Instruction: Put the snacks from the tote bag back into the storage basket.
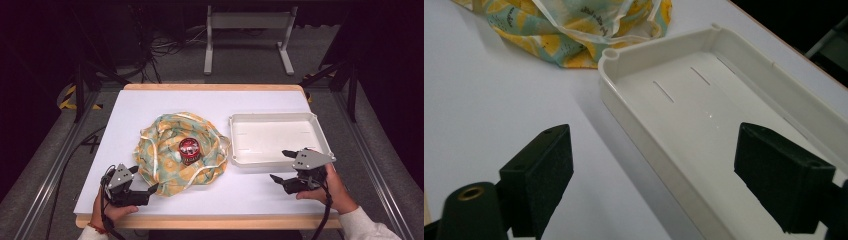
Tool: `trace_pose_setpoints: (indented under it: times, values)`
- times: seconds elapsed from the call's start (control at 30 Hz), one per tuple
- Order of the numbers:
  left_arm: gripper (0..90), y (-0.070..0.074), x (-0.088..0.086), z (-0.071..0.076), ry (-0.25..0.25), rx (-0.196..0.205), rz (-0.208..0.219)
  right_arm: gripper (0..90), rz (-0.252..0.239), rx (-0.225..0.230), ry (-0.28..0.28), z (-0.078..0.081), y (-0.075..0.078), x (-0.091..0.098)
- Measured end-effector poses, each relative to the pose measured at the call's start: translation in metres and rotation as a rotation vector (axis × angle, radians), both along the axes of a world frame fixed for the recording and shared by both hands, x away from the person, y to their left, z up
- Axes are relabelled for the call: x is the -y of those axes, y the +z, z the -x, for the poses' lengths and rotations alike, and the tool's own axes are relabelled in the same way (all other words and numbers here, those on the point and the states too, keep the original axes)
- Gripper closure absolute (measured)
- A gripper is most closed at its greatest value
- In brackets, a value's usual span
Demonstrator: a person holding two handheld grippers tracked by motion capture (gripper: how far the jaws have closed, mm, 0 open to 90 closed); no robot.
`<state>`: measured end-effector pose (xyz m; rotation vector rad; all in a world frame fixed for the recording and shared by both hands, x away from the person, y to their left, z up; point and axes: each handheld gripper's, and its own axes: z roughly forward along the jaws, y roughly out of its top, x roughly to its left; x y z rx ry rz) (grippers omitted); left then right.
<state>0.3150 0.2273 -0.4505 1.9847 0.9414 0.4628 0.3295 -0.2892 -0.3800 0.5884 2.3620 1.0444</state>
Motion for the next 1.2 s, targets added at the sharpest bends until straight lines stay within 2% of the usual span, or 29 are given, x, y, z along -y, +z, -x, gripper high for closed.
trace_pose_setpoints:
  times: [0.3,0.5,0.53,0.6,0.83,0.97,1.13,1.2]
  values:
    - [7.4,0.001,-0.001,0.001,-0.002,0.01,0.001,18.6,0.038,0.032,0.07,-0.014,0.015,-0.037]
    - [7.4,0.001,-0.001,0.001,-0.002,0.008,0.007,19.1,0.044,0.029,0.114,-0.023,0.02,-0.058]
    - [7.4,0.001,-0.001,0.001,-0.003,0.008,0.008,19.3,0.047,0.017,0.131,-0.027,0.021,-0.066]
    - [7.4,0.001,-0.001,0.001,-0.003,0.008,0.009,19.2,0.048,0.009,0.14,-0.029,0.021,-0.07]
    - [7.4,0.0,-0.001,0.001,-0.008,0.009,0.01,19.8,0.08,0.002,0.192,-0.045,0.029,-0.097]
    - [7.4,0.001,-0.002,0.002,-0.01,0.009,0.008,19.7,0.096,0.005,0.198,-0.05,0.031,-0.105]
    - [7.4,0.0,-0.002,0.002,-0.012,0.004,0.012,19.7,0.093,0.006,0.228,-0.054,0.037,-0.119]
    - [7.4,0.0,-0.002,0.003,-0.011,0.005,0.013,19.7,0.108,0.012,0.23,-0.056,0.038,-0.124]
